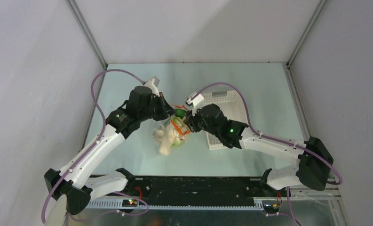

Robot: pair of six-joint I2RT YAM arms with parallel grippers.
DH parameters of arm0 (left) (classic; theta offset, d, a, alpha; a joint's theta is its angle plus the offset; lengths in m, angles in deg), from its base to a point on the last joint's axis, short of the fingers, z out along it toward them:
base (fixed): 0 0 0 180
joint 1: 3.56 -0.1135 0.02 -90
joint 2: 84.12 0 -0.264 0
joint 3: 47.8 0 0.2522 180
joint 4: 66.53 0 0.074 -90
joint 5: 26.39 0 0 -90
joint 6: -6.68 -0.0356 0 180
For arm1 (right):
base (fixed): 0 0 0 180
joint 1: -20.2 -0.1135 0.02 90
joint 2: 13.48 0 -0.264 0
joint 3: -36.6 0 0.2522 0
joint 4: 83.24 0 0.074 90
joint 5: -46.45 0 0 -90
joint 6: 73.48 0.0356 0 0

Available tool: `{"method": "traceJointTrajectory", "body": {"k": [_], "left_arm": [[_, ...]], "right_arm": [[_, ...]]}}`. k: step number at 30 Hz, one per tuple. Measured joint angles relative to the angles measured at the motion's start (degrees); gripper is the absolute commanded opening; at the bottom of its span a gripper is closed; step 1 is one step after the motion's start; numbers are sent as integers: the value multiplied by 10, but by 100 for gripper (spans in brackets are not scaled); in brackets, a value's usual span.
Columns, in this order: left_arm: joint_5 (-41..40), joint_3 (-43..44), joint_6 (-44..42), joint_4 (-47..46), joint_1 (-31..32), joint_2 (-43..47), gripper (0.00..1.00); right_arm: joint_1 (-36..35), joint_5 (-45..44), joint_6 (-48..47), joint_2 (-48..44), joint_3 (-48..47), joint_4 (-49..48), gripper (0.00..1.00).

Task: Place the food in the zip-top bag and seal the zipper
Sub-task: Place the fake vegetable in the zipper food storage bag.

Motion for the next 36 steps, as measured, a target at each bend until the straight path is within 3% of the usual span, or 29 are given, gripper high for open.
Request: {"method": "traceJointTrajectory", "body": {"k": [14, 25, 36], "left_arm": [[11, 0, -2, -4, 0, 1, 0], [98, -9, -13, -43, 0, 0, 0], [125, -9, -27, -59, 10, -17, 0]], "right_arm": [[0, 16, 0, -39, 42, 40, 28], [4, 18, 53, -21, 37, -26, 25], [9, -74, 143, 30, 8, -114, 27]]}}
